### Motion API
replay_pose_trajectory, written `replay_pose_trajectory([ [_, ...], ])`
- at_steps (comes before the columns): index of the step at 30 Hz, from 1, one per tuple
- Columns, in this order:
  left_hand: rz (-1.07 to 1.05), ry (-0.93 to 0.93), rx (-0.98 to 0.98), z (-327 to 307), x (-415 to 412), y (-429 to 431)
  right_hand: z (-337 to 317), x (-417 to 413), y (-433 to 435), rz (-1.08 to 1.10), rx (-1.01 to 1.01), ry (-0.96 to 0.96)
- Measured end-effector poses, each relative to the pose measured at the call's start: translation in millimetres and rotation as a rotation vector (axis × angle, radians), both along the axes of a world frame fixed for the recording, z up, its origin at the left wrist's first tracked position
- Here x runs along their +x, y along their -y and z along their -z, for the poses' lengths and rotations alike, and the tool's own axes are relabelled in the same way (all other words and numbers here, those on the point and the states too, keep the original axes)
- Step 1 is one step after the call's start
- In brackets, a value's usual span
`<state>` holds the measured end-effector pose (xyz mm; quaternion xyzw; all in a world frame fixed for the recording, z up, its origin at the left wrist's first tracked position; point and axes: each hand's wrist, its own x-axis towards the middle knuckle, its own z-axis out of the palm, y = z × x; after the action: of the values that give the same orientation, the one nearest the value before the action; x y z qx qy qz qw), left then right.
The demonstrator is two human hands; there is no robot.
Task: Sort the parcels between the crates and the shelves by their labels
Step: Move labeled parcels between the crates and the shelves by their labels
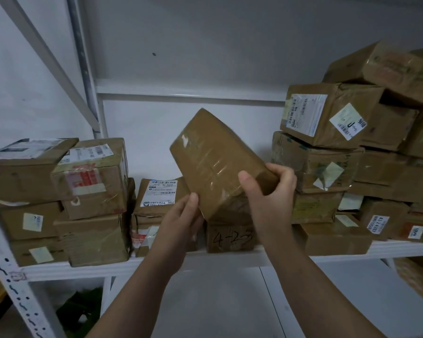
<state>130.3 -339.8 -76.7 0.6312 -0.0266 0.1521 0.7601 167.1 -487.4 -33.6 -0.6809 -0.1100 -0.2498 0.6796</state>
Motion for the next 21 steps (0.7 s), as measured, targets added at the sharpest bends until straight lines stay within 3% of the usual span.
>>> replay_pose_trajectory([
  [3,0.031,0.064,0.044,-10,0,1,0,4,8,-0.303,0.303,-0.198],
  [5,-0.011,0.101,0.13,-18,-1,3,3,6,9,-0.349,0.382,-0.284],
  [7,0.011,0.136,0.065,-27,-2,3,5,9,9,-0.338,0.409,-0.316],
  [9,0.012,0.197,-0.028,-33,-1,1,4,11,10,-0.253,0.342,-0.249],
  [12,-0.129,0.249,-0.004,-38,-3,3,1,11,15,-0.132,0.098,-0.054],
  [17,-0.369,0.297,0.284,-44,-7,10,2,0,15,-0.487,-0.041,-0.082],
  [21,-0.289,0.327,0.168,-44,-13,11,3,2,15,-0.513,-0.005,-0.118],
])
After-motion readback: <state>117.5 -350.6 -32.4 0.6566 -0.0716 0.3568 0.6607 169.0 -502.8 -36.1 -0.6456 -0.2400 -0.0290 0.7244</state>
